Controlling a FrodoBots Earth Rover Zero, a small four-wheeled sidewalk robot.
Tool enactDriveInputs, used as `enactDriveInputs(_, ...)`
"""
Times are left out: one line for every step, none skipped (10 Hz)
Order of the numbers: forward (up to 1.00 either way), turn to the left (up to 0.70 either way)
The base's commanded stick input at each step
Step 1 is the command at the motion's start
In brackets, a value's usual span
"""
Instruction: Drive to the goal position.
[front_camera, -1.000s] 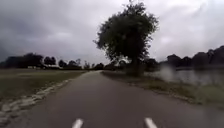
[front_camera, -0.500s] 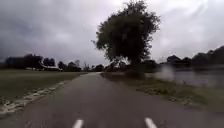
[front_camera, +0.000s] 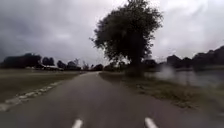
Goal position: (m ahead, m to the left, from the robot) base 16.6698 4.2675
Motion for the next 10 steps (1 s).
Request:
enactDriveInputs(0.84, 0.33)
enactDriveInputs(0.84, 0.23)
enactDriveInputs(0.84, 0.03)
enactDriveInputs(0.84, 0.18)
enactDriveInputs(0.84, 0.33)
enactDriveInputs(0.84, 0.12)
enactDriveInputs(0.84, 0.03)
enactDriveInputs(0.84, 0.07)
enactDriveInputs(0.84, 0.22)
enactDriveInputs(0.84, 0.33)
